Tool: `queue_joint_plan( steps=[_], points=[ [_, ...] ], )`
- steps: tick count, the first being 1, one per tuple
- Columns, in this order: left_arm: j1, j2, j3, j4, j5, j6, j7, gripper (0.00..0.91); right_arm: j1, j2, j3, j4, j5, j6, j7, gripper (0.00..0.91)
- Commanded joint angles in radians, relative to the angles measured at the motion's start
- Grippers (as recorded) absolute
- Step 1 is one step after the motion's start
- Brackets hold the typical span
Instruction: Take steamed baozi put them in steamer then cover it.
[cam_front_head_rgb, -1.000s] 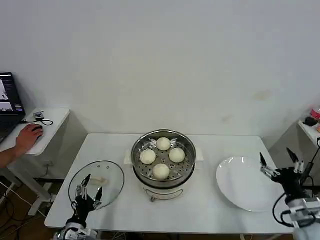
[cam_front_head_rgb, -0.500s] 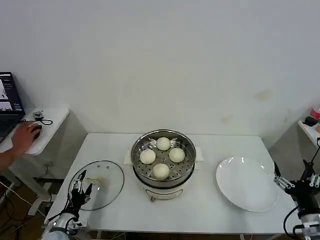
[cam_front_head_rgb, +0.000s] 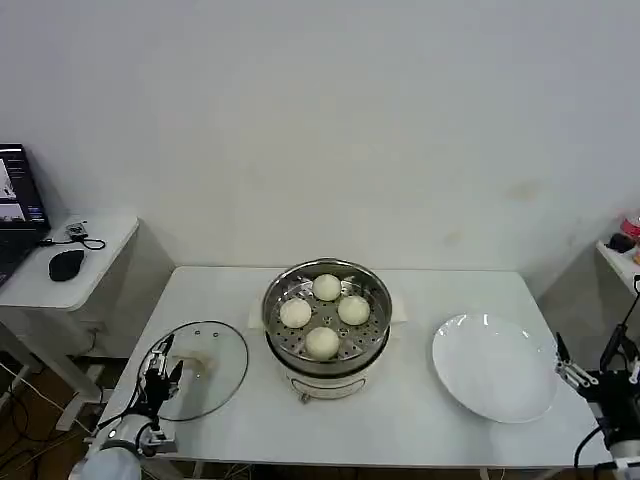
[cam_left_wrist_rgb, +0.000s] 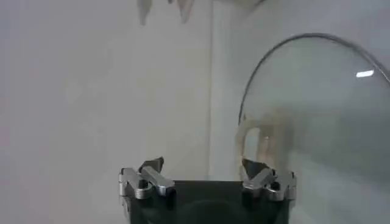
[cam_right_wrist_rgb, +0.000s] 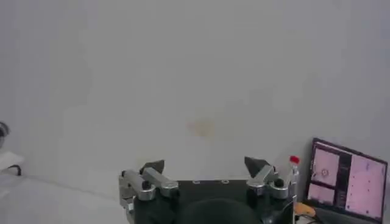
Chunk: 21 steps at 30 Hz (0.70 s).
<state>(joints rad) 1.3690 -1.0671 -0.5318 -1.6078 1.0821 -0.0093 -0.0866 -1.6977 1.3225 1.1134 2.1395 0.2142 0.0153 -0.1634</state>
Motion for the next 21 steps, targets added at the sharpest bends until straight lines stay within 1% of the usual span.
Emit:
queue_joint_plan(
  steps=[1,7,21],
  points=[
    [-0.041,0.008,0.011,0.044,0.016,0.000,0.000,0.907,-0.012,0.008,0.011,0.006,-0.001,0.004,-0.001,0.907],
    [-0.072,0.004,0.030,0.058,0.020,0.001,0.006,0.907,-0.017,0.015,0.012,0.012,-0.002,0.006,-0.003,0.907],
    [-0.172,-0.004,0.067,0.151,0.037,-0.004,-0.001,0.907,-0.032,0.030,0.016,0.018,-0.006,0.015,-0.006,0.907]
  ],
)
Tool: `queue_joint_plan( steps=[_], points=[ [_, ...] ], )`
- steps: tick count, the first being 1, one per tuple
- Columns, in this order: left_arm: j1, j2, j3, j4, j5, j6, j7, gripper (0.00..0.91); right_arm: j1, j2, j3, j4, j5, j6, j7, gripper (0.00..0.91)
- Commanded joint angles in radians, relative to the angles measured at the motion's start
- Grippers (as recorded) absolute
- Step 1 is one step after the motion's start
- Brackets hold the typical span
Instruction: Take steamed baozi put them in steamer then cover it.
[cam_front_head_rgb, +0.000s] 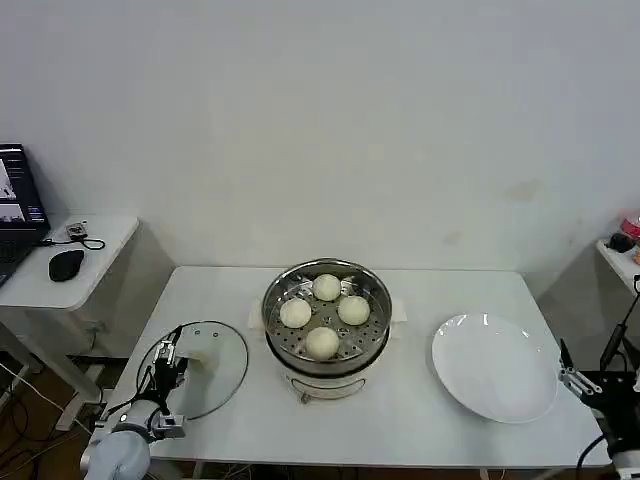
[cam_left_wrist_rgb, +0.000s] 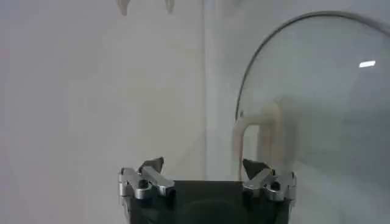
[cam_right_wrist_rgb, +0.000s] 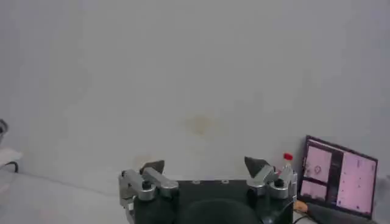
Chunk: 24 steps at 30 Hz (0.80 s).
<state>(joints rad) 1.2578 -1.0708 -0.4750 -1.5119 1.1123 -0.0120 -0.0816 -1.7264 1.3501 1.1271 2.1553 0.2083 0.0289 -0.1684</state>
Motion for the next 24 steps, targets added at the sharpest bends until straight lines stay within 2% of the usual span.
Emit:
queue_joint_plan(
  steps=[1,2,3,4,5,24],
  points=[
    [-0.065,0.000,0.011,0.059,0.005,-0.003,-0.007,0.907,-0.004,0.003,0.003,0.002,-0.001,0.003,-0.001,0.907],
    [-0.067,0.001,0.013,0.062,0.004,-0.004,-0.005,0.907,-0.004,0.004,0.004,0.001,-0.001,0.003,-0.001,0.907],
    [-0.068,0.000,0.017,0.065,0.002,-0.007,-0.007,0.312,-0.004,0.005,0.004,0.001,-0.001,0.004,-0.001,0.907],
    [-0.068,-0.001,0.018,0.066,0.001,-0.011,-0.008,0.060,-0.004,0.005,0.005,0.001,-0.001,0.005,-0.001,0.907],
    [-0.067,-0.002,0.019,0.068,0.000,-0.015,-0.012,0.000,-0.004,0.006,0.005,0.001,-0.002,0.005,-0.001,0.907],
    [-0.030,-0.030,-0.008,0.050,0.014,-0.049,-0.076,0.000,0.000,0.007,0.003,0.006,0.001,0.008,0.000,0.907]
  ],
)
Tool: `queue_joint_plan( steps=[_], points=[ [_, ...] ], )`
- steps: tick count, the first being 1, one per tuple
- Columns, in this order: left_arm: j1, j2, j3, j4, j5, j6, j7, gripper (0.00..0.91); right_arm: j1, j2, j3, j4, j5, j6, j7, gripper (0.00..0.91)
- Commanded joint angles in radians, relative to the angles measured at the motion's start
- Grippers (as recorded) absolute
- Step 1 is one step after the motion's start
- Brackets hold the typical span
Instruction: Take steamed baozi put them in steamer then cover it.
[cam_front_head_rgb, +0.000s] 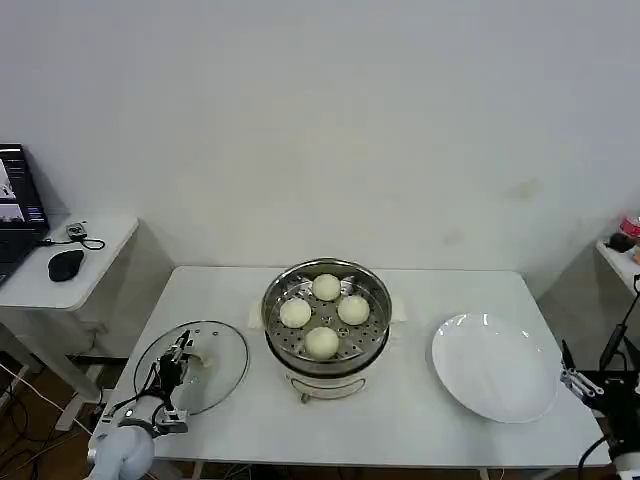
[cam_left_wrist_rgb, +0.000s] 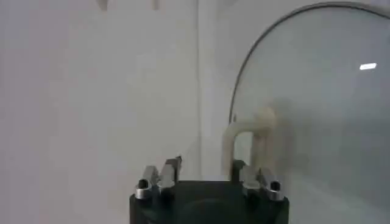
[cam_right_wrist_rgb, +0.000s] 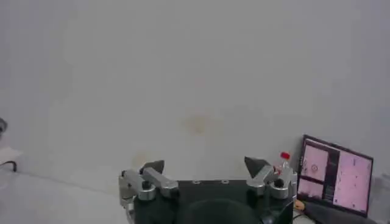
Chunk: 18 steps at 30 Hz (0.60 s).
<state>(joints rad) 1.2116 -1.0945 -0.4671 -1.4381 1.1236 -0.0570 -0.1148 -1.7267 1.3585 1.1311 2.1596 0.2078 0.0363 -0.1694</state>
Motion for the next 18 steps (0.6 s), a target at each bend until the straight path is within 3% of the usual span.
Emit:
queue_joint_plan(
  steps=[1,8,15,18],
  points=[
    [0.027,-0.010,-0.021,-0.030,0.004,-0.004,-0.063,0.000,0.001,-0.002,-0.001,0.002,0.002,0.001,0.000,0.907],
    [0.109,-0.021,-0.085,-0.189,0.015,0.031,-0.116,0.000,0.010,-0.010,-0.010,-0.008,0.006,-0.002,-0.004,0.907],
    [0.142,0.022,-0.127,-0.411,-0.083,0.186,-0.013,0.000,0.011,-0.028,-0.049,-0.050,0.016,-0.015,-0.036,0.907],
    [0.131,0.045,-0.122,-0.467,-0.150,0.252,0.017,0.000,0.014,-0.039,-0.072,-0.056,0.062,-0.054,-0.062,0.907]
  ],
)
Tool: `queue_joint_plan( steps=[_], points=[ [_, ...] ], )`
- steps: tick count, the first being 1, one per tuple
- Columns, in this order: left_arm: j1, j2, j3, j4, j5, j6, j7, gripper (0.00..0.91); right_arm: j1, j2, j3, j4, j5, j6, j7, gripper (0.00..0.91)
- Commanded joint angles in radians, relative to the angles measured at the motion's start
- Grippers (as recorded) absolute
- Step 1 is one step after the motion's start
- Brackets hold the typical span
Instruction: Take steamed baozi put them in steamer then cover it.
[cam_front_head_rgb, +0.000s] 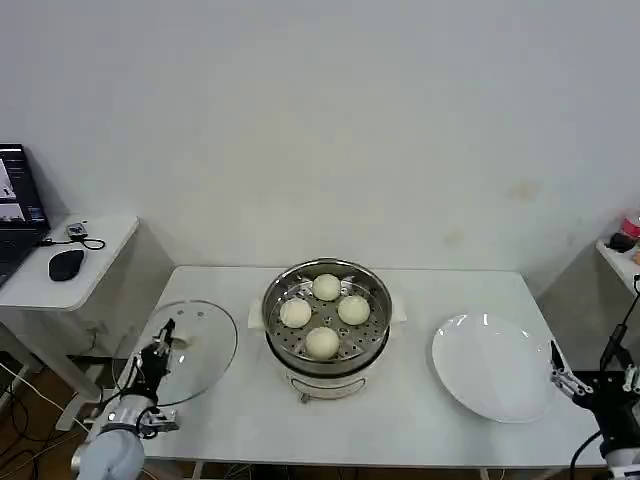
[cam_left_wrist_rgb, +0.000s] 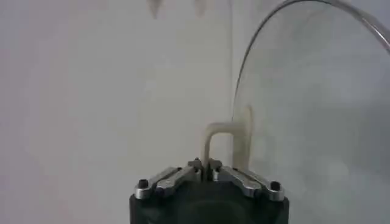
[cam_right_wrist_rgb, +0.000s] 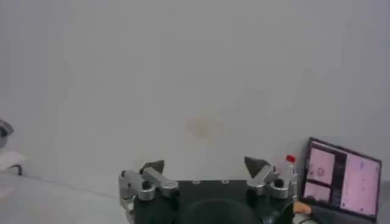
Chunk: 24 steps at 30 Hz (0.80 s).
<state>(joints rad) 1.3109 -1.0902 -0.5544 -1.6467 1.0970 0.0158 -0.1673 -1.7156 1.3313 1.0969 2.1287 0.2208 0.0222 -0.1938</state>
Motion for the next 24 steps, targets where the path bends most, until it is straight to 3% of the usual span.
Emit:
queue_joint_plan(
  steps=[1,6,16,24],
  points=[
    [0.027,0.045,-0.032,-0.285,-0.137,0.197,0.085,0.000,0.003,-0.013,-0.043,-0.025,0.053,-0.047,-0.042,0.907],
    [0.007,0.058,0.010,-0.393,-0.186,0.270,0.129,0.000,-0.004,-0.040,-0.104,-0.024,0.086,-0.085,-0.051,0.907],
    [-0.069,0.087,0.207,-0.469,-0.120,0.350,0.221,0.000,0.016,-0.026,-0.189,-0.015,0.017,-0.082,-0.055,0.907],
    [-0.179,-0.040,0.365,-0.443,0.096,0.409,0.367,0.000,0.018,0.008,-0.193,-0.015,-0.052,-0.063,-0.055,0.907]
  ],
)
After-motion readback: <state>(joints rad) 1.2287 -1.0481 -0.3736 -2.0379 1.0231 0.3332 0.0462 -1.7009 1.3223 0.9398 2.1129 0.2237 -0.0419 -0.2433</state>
